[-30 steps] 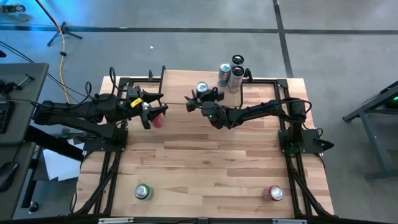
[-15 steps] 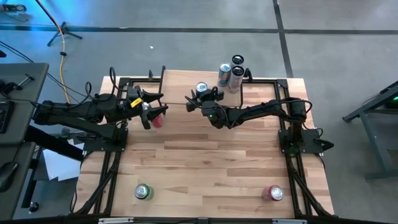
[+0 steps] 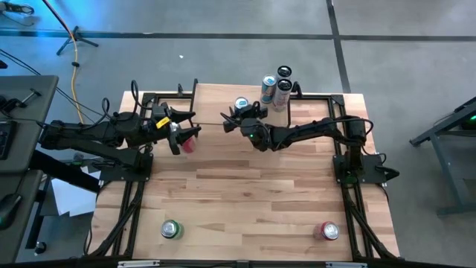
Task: Place canned beverage on shelf
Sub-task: Put the blue soda can on the shelf aligned with the other blue soda can
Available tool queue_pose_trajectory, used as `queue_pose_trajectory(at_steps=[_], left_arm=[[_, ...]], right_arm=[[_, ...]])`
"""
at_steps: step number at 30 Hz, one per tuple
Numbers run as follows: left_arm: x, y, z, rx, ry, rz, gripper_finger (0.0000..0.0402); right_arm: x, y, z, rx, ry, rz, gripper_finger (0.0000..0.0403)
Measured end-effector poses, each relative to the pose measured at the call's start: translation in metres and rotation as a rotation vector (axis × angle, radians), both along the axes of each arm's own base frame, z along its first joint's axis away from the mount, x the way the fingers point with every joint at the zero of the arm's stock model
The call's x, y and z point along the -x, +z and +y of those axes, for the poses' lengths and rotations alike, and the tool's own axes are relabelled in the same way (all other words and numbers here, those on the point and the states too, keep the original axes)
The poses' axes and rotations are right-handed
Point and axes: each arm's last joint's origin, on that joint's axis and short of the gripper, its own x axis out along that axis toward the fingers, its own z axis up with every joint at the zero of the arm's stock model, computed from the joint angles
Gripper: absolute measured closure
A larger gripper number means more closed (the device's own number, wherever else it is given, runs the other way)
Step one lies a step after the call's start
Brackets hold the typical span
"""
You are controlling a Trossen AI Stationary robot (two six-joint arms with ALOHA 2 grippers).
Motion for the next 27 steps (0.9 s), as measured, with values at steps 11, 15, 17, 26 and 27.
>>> queue_pose_trajectory(at_steps=[11, 15, 17, 26, 27], left_arm=[[0.0000, 0.0000, 0.0000, -0.008, 0.000, 0.003, 0.0133], [0.0000, 0.0000, 0.0000, -0.008, 0.000, 0.003, 0.0133], [0.0000, 0.0000, 0.0000, -0.008, 0.000, 0.003, 0.0133], [0.0000, 0.0000, 0.0000, -0.008, 0.000, 0.003, 0.0133], [0.0000, 0.0000, 0.0000, -0.007, 0.000, 0.003, 0.0133]], right_arm=[[-0.0004, -0.0001, 0.0002, -0.004, 0.016, 0.000, 0.0028], [-0.0002, -0.0003, 0.0001, -0.003, 0.010, 0.003, 0.0010], [-0.0001, -0.0007, 0.0001, -0.003, 0.009, 0.008, 0.0011], [0.0003, -0.0009, 0.0001, 0.000, -0.004, 0.011, 0.0005], [0.0003, -0.0009, 0.0001, 0.000, -0.004, 0.011, 0.0004]])
